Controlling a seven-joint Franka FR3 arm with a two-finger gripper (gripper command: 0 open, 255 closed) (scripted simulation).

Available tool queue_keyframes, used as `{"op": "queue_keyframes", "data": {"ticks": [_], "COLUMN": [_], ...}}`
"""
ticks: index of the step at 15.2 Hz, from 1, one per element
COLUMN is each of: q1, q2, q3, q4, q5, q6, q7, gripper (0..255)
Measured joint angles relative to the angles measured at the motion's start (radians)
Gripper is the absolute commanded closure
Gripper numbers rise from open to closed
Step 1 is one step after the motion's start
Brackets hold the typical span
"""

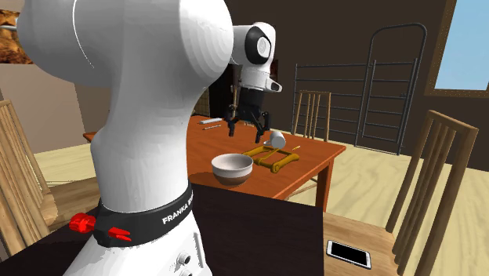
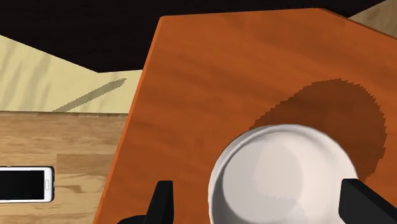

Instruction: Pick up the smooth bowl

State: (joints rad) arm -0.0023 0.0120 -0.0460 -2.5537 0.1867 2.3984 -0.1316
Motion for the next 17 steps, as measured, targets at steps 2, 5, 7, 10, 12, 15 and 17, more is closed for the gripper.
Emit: {"op": "queue_keyframes", "data": {"ticks": [2,5,7,10,12,15,17], "q1": [-0.002,-0.009,-0.017,-0.024,-0.028,-0.035,-0.037], "q2": [0.091,0.224,0.297,0.361,0.396,0.448,0.461], "q3": [0.001,0.012,0.022,0.033,0.038,0.049,0.051], "q4": [0.033,0.094,0.132,0.158,0.175,0.188,0.191], "q5": [0.028,0.073,0.098,0.118,0.126,0.141,0.144], "q6": [0.057,0.13,0.165,0.202,0.221,0.259,0.269], "q7": [-0.033,-0.076,-0.102,-0.121,-0.131,-0.146,-0.151], "gripper": [0,0,0,0,0,0,255]}}
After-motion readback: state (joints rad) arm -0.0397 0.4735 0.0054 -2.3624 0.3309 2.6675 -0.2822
